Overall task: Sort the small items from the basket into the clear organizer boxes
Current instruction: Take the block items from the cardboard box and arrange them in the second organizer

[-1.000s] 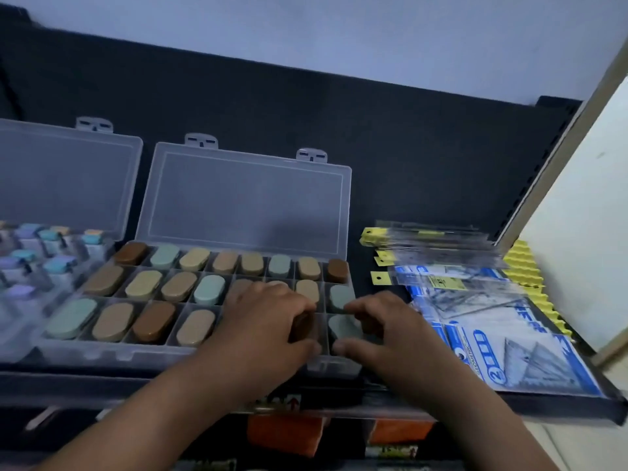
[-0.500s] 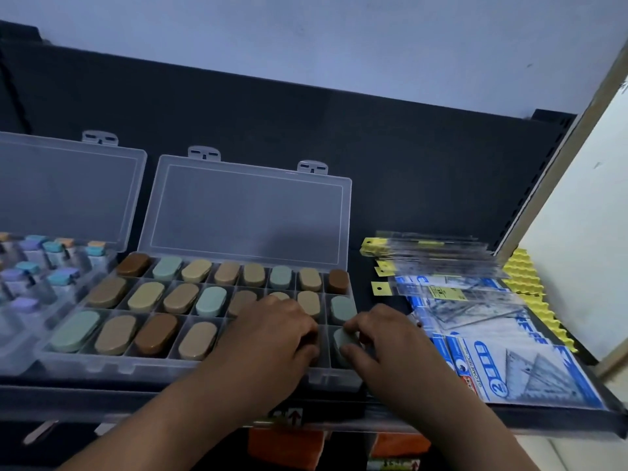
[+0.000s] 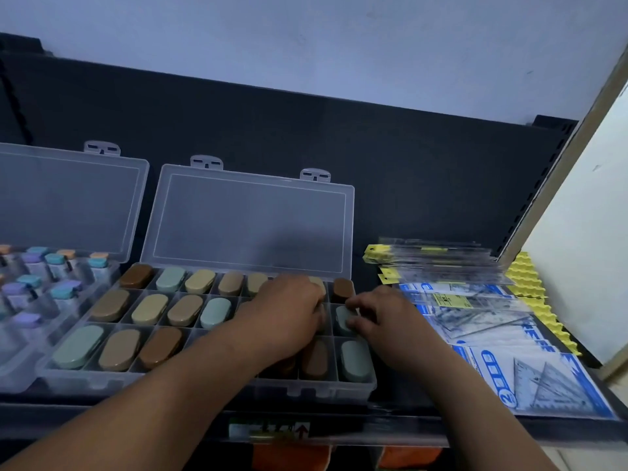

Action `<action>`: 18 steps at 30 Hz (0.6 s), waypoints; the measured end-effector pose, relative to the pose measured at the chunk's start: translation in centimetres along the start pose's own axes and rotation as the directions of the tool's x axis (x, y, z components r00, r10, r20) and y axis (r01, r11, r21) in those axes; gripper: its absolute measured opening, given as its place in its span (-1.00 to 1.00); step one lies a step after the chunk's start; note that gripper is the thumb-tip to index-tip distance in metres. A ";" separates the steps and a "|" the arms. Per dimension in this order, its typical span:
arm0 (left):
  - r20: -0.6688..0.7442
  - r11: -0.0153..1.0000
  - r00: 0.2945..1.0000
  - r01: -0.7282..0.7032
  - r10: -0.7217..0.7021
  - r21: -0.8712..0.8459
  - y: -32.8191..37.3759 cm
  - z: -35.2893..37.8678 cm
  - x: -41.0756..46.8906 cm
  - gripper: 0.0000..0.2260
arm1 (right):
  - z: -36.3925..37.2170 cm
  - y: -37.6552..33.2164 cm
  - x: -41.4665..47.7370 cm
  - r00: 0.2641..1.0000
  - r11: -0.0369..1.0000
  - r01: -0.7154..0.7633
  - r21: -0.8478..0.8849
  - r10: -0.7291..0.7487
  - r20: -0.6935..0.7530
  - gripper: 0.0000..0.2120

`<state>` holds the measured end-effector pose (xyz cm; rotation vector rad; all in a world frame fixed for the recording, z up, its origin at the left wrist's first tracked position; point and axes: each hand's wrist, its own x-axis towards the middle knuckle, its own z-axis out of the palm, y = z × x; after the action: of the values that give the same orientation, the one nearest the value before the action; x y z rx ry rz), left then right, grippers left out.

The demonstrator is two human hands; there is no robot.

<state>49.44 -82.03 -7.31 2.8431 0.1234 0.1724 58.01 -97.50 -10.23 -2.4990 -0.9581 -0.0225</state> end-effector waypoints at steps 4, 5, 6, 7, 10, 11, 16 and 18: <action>0.027 1.000 1.000 -0.005 0.005 0.003 -0.4 0.5 0.1 -0.87 | 0.2 0.5 0.0 1.000 1.000 0.004 0.021 -0.004 0.015 -0.71; 0.033 1.000 0.999 -0.009 0.009 -0.003 -0.5 0.5 0.1 -0.87 | 0.1 0.4 0.0 1.000 1.000 0.004 0.023 -0.005 0.019 -0.71; 0.036 1.000 0.999 -0.010 0.011 -0.016 -0.6 0.4 0.0 -0.87 | 0.0 0.3 0.1 1.000 1.000 0.004 0.030 -0.004 0.013 -0.72; 0.035 0.999 0.999 -0.004 0.005 -0.039 -0.6 0.3 0.0 -0.87 | -0.1 0.2 0.4 1.000 0.999 -0.001 0.041 0.001 -0.007 -0.73; -0.030 0.999 0.999 0.025 -0.026 -0.037 -1.1 -0.2 0.3 -0.80 | -0.7 -0.4 1.9 0.993 0.998 -0.009 0.063 0.017 -0.118 -0.75; -0.058 0.999 0.998 0.039 -0.040 -0.017 -1.3 -0.4 0.7 -0.77 | -0.9 -0.6 2.6 0.991 0.998 -0.019 0.057 0.027 -0.131 -0.75; -0.061 0.990 0.992 0.113 -0.109 0.079 -2.2 -0.1 4.3 -0.72 | -0.1 0.0 5.4 0.996 0.997 -0.083 -0.001 0.083 0.015 -0.76; -0.028 0.983 0.993 0.118 -0.115 0.138 -2.3 0.5 5.2 -0.72 | 0.4 0.3 5.4 0.995 0.996 -0.090 0.016 0.089 0.045 -0.83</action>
<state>54.46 -79.44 -7.91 2.9631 0.3171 0.1736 62.22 -94.13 -9.81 -2.5325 -0.8585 0.0703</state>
